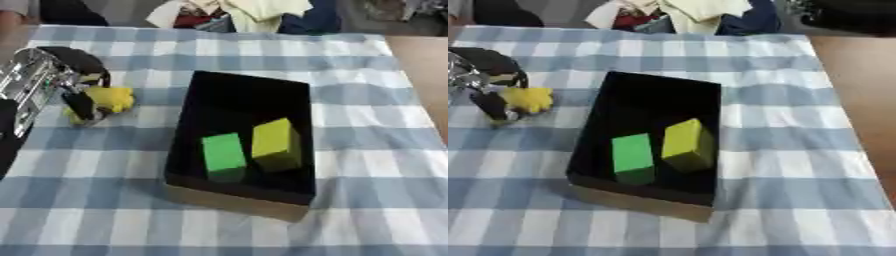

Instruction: Pick up objects on the table and place them in the box.

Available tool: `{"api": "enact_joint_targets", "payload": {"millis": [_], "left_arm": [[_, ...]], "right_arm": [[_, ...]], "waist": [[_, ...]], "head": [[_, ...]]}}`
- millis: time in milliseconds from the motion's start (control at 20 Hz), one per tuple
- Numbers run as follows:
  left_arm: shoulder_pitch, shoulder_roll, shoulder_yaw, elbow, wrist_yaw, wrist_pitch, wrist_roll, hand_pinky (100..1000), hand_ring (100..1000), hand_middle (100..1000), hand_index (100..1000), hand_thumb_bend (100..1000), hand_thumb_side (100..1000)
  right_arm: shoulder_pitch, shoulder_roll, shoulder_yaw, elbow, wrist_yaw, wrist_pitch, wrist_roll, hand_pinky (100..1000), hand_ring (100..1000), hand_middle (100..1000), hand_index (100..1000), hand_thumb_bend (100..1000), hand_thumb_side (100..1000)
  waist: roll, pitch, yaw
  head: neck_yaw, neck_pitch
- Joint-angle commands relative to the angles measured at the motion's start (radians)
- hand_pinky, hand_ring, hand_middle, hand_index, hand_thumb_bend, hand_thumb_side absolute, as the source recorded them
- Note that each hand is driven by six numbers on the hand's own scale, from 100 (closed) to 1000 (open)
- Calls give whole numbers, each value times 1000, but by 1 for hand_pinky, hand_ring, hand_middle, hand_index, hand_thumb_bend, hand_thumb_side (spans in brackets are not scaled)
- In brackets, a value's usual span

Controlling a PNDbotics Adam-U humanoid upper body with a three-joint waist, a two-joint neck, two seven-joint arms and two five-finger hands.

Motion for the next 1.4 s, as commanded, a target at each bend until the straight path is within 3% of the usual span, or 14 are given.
{"api": "enact_joint_targets", "payload": {"millis": [50, 150, 250, 350, 550, 1400], "left_arm": [[-14, 13, 11, -4, -17, -2, 43, 693, 742, 567, 731, 211, 348], [-12, 14, 8, -9, -27, -9, 70, 639, 708, 528, 697, 240, 293], [-11, 16, 9, -16, -43, -13, 101, 589, 662, 485, 644, 164, 212], [-8, 16, 11, -21, -55, -7, 135, 572, 643, 473, 626, 100, 198], [-9, 14, 8, -7, -37, -2, 170, 554, 633, 497, 640, 100, 160], [-41, 29, 30, -190, 94, 85, 113, 461, 589, 492, 624, 100, 266]], "right_arm": [[-12, -10, -15, -17, -6, -1, -5, 978, 955, 849, 924, 146, 1000], [-11, -8, -16, -18, -7, -2, -5, 978, 955, 848, 922, 145, 1000], [-10, -7, -17, -18, -6, -2, -6, 978, 955, 848, 920, 145, 1000], [-9, -6, -19, -19, -5, -2, -7, 978, 955, 848, 921, 144, 1000], [-6, -4, -21, -18, -4, -1, -7, 977, 955, 847, 921, 146, 1000], [15, 7, -27, -15, 8, -4, -12, 977, 955, 846, 919, 144, 1000]], "waist": [[1, -19, 1], [1, -19, 1], [1, -19, 1], [1, -19, 0], [2, -22, 1], [7, -51, 15]], "head": [[0, -11], [0, -11], [-1, -11], [-2, -11], [-3, -9], [-13, 12]]}}
